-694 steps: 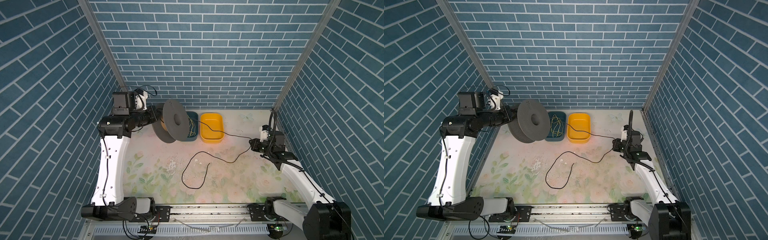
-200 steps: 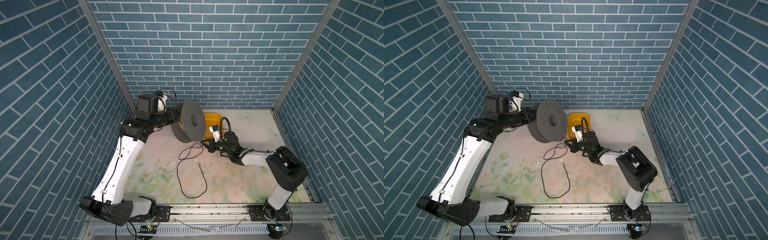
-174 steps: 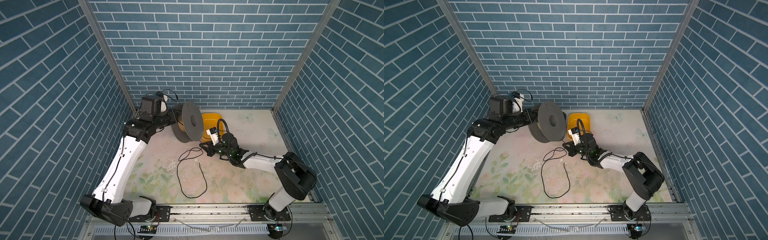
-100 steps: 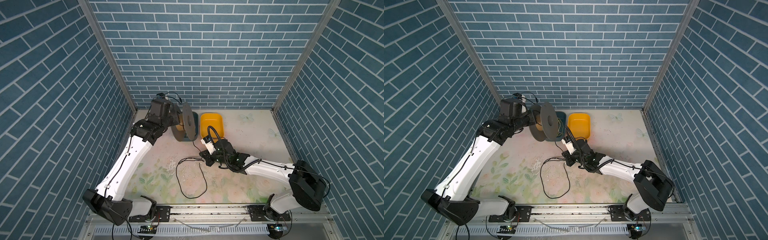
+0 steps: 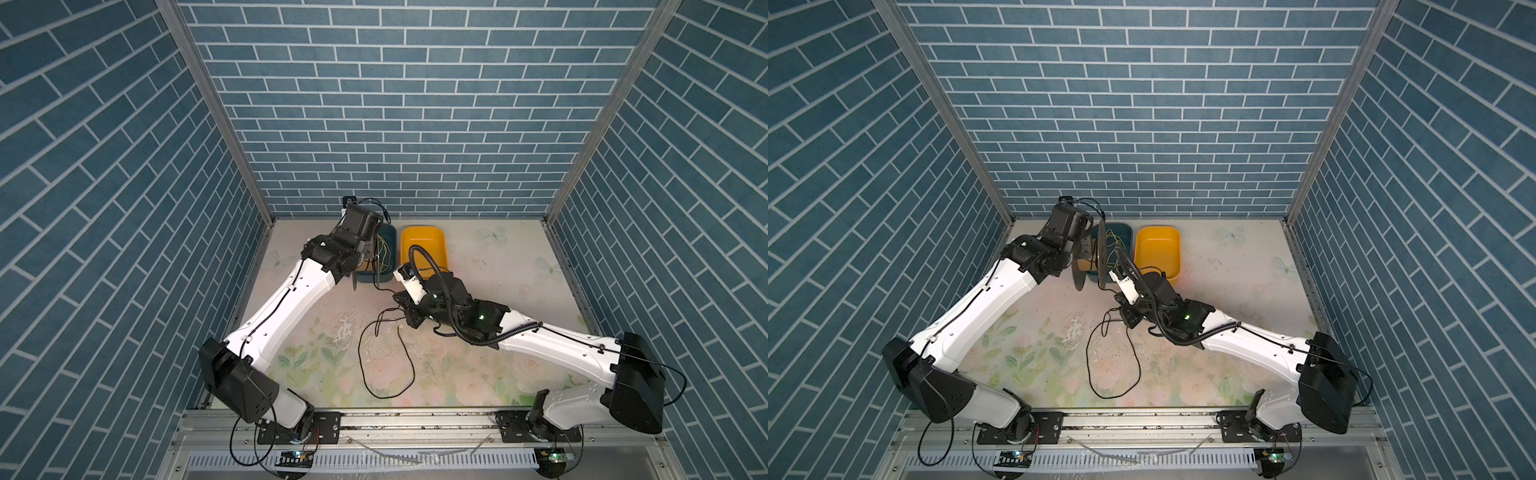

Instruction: Wrap the cables

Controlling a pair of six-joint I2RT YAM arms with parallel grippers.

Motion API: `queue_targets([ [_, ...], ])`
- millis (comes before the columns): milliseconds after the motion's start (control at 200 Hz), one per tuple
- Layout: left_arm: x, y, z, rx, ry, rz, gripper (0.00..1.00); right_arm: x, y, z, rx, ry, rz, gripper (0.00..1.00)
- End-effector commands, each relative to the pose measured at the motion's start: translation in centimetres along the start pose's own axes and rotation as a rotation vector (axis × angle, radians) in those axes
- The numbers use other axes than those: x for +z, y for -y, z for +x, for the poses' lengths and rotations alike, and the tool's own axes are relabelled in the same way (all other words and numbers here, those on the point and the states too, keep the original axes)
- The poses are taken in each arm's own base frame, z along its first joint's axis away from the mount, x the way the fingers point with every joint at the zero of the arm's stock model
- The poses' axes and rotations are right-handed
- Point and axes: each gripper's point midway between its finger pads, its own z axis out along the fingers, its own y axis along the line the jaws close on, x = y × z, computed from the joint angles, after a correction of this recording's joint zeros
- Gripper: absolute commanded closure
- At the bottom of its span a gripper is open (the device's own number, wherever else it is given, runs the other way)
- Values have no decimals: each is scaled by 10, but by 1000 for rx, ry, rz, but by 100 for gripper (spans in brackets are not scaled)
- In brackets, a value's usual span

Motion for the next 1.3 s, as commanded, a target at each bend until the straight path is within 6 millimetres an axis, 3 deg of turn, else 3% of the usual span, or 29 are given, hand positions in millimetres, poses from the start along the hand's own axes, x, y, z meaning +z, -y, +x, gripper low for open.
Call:
queue_targets([
  [0, -12, -2, -23, 22, 70, -54, 100, -2, 1, -34, -58, 54, 52, 100],
  [190, -7, -1, -11, 93, 27, -74, 100, -13, 24, -54, -69, 77, 194, 100],
  [560, -19, 8, 5, 255, -42, -49, 100, -25, 71, -80, -115, 51, 425, 100],
  [870, -17, 18, 27, 316, -142, -20, 100, -33, 79, -111, -93, 136, 440, 100],
  [1030, -15, 25, 31, 333, -168, 7, 100, -37, 76, -113, -93, 178, 421, 100],
  [1295, -25, 32, 39, 399, -198, 98, 100, -36, 118, -103, -34, 117, 548, 100],
])
